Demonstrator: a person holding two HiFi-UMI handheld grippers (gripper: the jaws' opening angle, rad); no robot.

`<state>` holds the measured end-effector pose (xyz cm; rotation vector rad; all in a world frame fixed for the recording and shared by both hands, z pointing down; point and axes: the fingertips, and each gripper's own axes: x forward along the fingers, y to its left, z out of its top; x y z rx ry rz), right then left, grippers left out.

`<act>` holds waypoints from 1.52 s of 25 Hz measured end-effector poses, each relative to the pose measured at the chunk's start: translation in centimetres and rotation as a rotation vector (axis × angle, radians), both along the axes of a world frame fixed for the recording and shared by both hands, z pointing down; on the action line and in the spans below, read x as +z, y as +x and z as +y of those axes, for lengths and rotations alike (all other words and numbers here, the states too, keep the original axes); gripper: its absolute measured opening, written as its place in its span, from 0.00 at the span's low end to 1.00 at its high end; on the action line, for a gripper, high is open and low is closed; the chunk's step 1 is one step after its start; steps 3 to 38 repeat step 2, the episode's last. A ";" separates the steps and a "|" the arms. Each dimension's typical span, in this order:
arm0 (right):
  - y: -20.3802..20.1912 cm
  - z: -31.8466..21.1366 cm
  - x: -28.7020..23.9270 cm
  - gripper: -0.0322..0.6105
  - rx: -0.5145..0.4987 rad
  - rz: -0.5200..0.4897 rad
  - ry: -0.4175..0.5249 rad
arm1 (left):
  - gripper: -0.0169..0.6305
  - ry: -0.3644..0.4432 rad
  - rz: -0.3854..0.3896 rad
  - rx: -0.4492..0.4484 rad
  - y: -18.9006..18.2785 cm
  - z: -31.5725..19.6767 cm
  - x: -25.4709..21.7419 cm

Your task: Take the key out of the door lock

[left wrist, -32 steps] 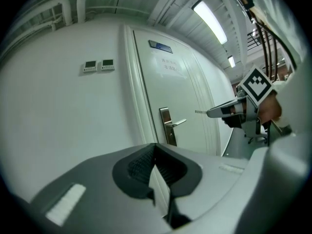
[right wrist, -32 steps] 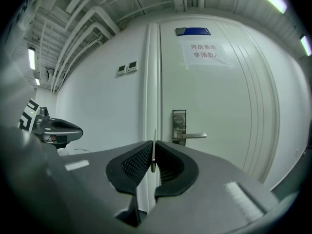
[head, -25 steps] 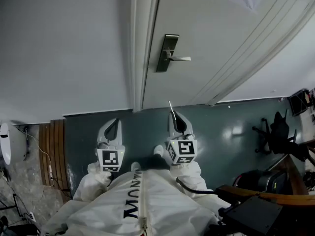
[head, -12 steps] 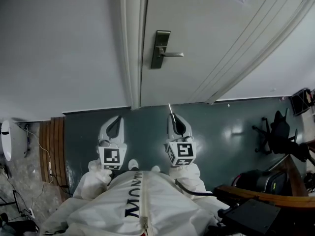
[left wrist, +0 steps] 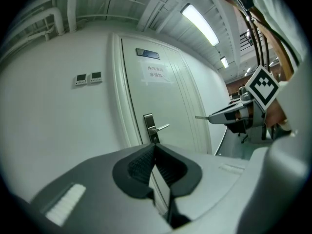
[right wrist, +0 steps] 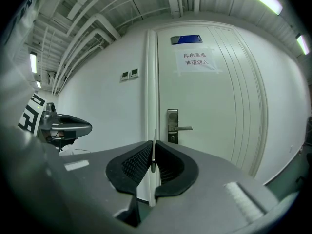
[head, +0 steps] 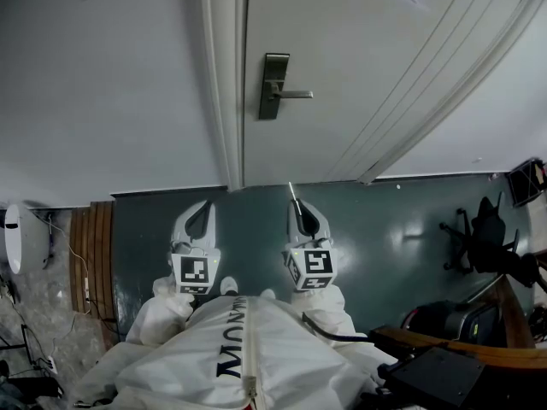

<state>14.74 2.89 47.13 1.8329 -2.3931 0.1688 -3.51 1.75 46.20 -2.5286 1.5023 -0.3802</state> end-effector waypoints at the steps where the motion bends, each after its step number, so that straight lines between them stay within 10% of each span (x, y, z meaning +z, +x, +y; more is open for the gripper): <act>1: 0.1 0.1 0.0 0.09 -0.001 0.000 0.001 | 0.03 0.000 0.001 -0.001 0.1 0.0 0.0; 38: 0.2 0.1 -0.1 0.09 -0.002 -0.001 0.002 | 0.03 -0.001 0.001 -0.002 0.2 0.1 0.0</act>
